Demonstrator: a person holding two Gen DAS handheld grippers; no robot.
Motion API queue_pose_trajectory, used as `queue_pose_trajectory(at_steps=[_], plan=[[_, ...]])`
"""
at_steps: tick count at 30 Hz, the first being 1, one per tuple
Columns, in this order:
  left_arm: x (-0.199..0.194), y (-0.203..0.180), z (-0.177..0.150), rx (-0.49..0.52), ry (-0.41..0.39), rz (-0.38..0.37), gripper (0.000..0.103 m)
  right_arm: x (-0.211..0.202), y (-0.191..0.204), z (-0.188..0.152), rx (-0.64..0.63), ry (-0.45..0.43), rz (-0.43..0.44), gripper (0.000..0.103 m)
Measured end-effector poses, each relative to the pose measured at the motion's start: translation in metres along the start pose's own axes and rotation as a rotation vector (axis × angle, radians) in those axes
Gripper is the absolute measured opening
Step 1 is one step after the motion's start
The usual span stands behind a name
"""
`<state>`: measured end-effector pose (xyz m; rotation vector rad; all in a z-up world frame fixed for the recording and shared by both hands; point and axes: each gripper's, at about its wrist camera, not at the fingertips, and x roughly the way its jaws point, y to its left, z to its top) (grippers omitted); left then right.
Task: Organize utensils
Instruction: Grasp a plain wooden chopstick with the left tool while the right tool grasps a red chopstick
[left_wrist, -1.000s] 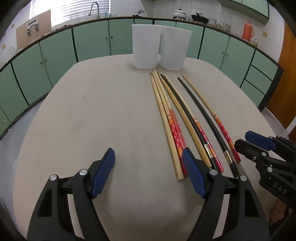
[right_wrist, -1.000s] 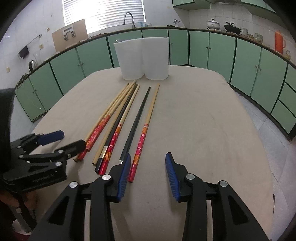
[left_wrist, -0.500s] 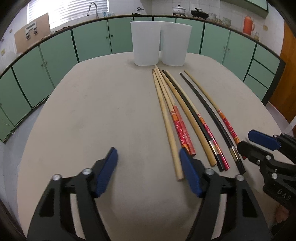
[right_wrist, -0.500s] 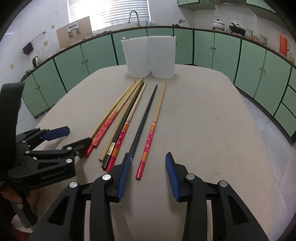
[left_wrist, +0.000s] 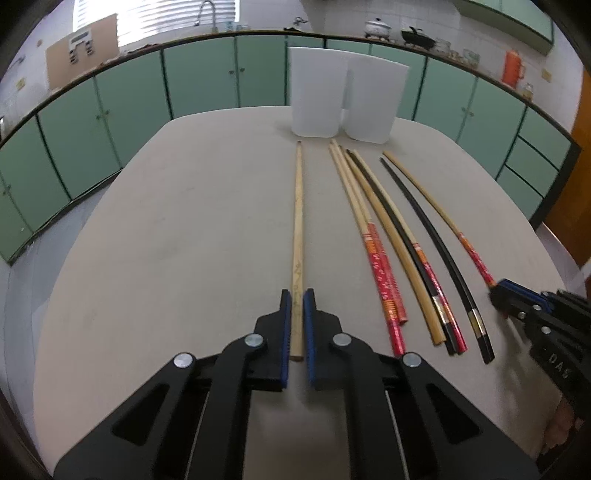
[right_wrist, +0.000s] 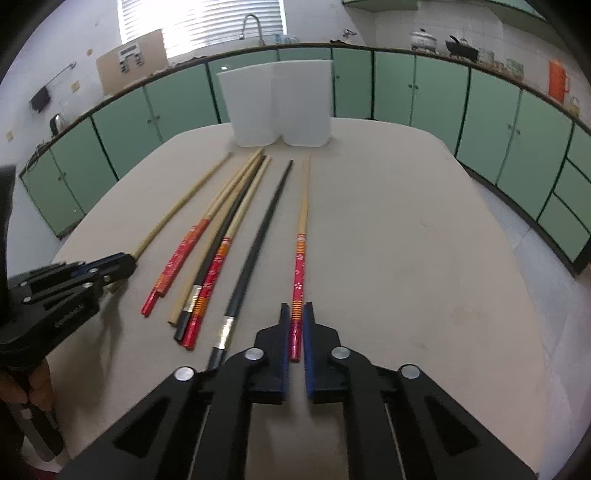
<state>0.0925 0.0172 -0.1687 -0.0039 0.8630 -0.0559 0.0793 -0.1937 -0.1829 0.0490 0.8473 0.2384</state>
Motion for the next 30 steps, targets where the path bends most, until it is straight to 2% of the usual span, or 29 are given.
queue_pose_trajectory(at_steps=[6, 10, 14, 20, 30], plan=[[0.006, 0.003, 0.007, -0.010, 0.011, -0.010, 0.006, 0.001, -0.009, 0.003, 0.031, -0.016, -0.042, 0.006], [0.009, 0.006, 0.012, -0.016, 0.026, -0.033, 0.008, 0.003, -0.011, 0.006, 0.025, -0.017, 0.001, 0.009], [0.006, 0.008, 0.005, -0.005, 0.016, -0.061, 0.023, -0.001, -0.008, 0.000, -0.003, -0.027, 0.015, 0.018], [-0.002, 0.014, -0.007, -0.003, -0.007, -0.096, 0.024, -0.004, -0.010, -0.004, -0.001, -0.023, 0.016, 0.019], [-0.004, 0.013, -0.006, -0.005, -0.010, -0.078, 0.022, -0.002, -0.013, -0.001, 0.028, -0.015, 0.007, 0.019]])
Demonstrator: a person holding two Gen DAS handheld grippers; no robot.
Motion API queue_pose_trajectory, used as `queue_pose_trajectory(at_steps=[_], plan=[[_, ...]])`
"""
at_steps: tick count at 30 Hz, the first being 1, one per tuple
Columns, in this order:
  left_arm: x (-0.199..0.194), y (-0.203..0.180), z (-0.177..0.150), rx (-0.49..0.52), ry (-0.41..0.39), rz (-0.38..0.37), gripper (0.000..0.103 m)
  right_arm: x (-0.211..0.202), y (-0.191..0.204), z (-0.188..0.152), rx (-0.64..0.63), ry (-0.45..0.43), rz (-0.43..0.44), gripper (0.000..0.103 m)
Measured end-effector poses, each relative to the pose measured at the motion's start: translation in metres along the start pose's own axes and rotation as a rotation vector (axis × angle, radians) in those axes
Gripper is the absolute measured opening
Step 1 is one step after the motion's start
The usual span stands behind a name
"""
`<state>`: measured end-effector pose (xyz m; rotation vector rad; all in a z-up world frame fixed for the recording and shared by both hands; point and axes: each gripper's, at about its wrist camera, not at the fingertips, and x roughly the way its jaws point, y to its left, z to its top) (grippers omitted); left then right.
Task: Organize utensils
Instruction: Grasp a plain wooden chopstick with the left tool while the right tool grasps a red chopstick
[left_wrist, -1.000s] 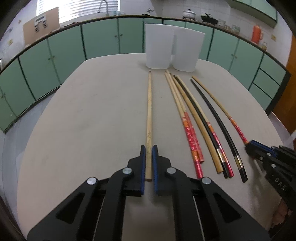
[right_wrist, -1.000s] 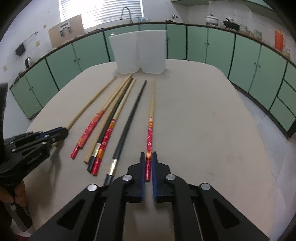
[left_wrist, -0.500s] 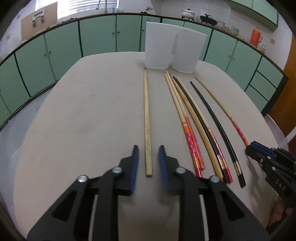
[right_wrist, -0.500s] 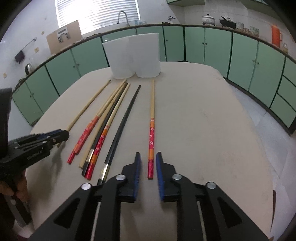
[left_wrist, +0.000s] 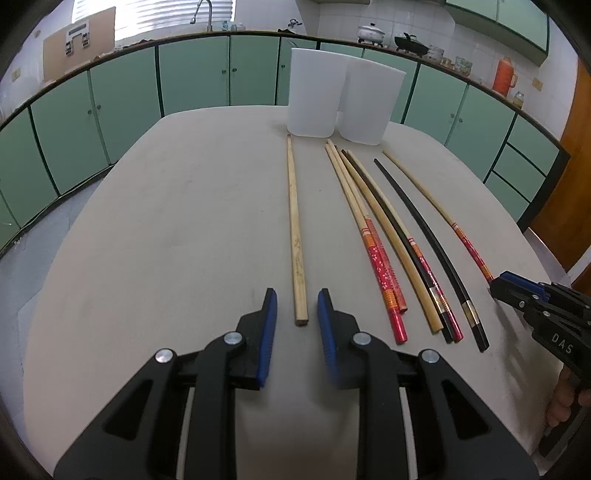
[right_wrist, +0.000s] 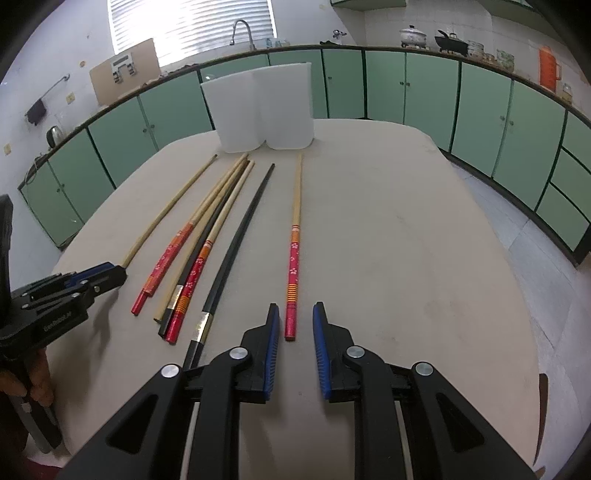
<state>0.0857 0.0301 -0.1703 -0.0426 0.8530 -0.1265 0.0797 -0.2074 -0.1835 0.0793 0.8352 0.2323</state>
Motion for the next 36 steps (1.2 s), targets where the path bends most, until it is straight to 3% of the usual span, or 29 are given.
queue_pose_trajectory(at_steps=[36], plan=[[0.0007, -0.0020, 0.0041, 0.003, 0.068, 0.015, 0.019, -0.0030, -0.0013, -0.0028, 0.005, 0.050, 0.016, 0.026]])
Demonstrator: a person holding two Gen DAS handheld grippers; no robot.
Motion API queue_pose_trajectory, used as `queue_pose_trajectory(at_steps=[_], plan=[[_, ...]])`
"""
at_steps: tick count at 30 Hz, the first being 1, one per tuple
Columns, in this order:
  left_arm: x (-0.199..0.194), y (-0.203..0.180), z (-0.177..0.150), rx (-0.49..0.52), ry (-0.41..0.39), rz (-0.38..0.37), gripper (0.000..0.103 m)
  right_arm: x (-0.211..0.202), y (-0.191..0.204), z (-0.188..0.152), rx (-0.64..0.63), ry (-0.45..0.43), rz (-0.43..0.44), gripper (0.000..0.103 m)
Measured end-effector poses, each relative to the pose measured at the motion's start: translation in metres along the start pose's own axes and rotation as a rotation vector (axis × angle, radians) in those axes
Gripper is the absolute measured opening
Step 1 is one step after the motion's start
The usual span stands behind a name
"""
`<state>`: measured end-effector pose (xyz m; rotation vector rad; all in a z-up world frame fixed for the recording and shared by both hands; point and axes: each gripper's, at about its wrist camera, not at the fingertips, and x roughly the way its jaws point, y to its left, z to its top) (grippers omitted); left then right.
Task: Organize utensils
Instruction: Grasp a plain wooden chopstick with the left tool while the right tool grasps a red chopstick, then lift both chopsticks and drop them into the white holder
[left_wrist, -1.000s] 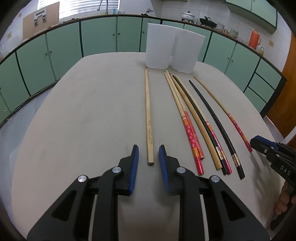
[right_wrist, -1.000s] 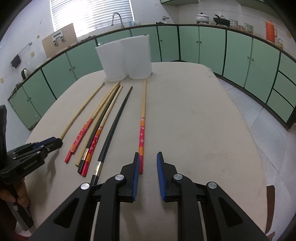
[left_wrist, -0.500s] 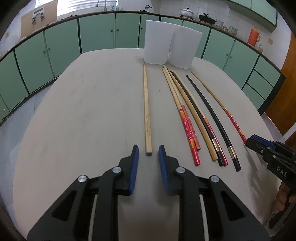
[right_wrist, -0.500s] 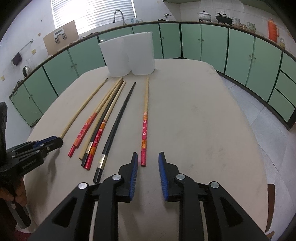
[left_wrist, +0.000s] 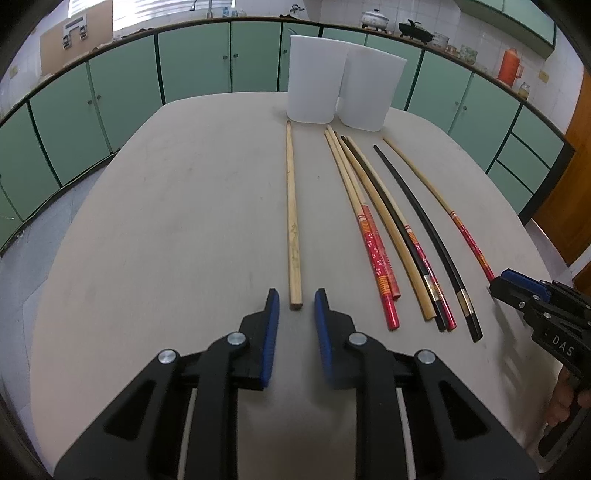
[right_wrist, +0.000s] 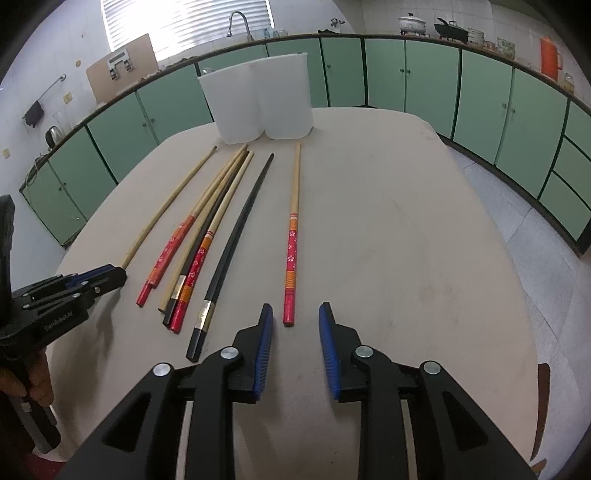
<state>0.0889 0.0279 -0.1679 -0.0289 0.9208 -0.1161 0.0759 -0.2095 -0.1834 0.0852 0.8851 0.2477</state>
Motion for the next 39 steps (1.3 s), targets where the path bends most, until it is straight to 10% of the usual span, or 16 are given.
queue_pose_trajectory(at_steps=[39], plan=[[-0.052, -0.016, 0.015, 0.039, -0.193, 0.050, 0.006, -0.048, 0.007, 0.017, -0.057, -0.237, -0.071, 0.006]])
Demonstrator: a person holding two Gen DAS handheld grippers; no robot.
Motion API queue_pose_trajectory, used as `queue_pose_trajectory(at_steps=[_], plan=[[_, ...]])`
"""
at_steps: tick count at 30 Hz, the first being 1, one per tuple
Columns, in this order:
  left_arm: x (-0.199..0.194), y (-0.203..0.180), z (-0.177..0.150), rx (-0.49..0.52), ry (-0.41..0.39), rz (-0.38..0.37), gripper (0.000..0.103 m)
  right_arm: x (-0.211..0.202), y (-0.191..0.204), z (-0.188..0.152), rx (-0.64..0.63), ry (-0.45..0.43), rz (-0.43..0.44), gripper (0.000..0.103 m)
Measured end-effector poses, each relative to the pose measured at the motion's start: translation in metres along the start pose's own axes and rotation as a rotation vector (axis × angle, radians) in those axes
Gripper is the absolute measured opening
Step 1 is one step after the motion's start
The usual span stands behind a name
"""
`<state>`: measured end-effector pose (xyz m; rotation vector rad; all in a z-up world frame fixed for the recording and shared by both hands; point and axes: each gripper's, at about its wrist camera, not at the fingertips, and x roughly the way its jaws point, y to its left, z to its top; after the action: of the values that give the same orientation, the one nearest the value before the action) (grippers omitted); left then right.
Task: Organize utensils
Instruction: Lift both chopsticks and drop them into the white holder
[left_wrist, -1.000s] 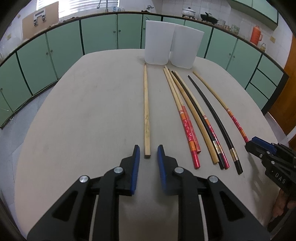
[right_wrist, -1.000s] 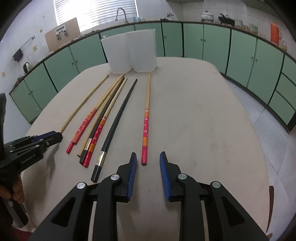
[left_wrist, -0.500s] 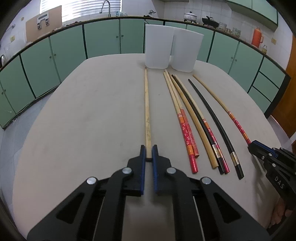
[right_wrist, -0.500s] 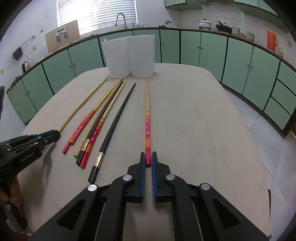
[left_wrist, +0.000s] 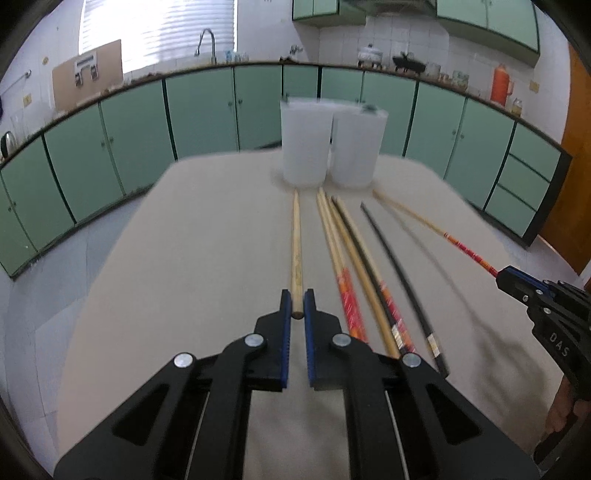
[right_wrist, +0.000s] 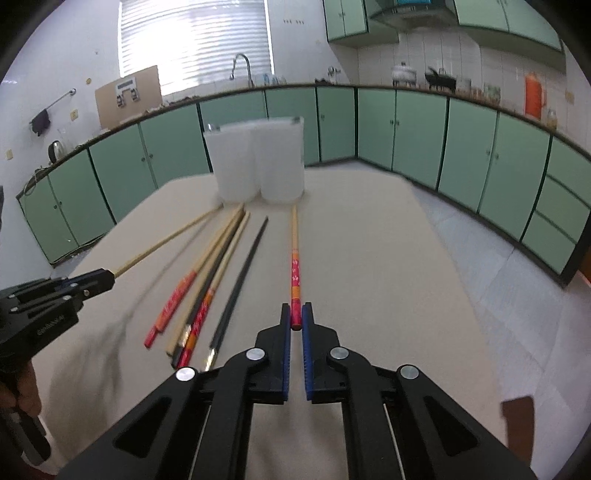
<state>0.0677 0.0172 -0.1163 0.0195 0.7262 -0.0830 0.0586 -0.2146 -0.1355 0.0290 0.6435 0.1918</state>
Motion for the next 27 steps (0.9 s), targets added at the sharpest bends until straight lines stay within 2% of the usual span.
queue_pose_trajectory(at_steps=[9, 14, 18, 27], plan=[[-0.057, 0.002, 0.053, 0.005, -0.191, -0.024, 0.006, -0.036, -0.004, 0.061, -0.039, -0.135, 0.028, 0.006], [-0.072, 0.006, 0.086, -0.023, -0.252, -0.071, 0.006, -0.048, -0.014, 0.107, -0.035, -0.173, 0.074, 0.006], [-0.075, 0.003, 0.107, -0.022, -0.281, -0.098, 0.006, -0.046, -0.017, 0.140, -0.047, -0.164, 0.120, 0.006], [-0.080, 0.005, 0.151, -0.024, -0.326, -0.164, 0.006, -0.042, -0.015, 0.190, -0.083, -0.134, 0.225, 0.006]])
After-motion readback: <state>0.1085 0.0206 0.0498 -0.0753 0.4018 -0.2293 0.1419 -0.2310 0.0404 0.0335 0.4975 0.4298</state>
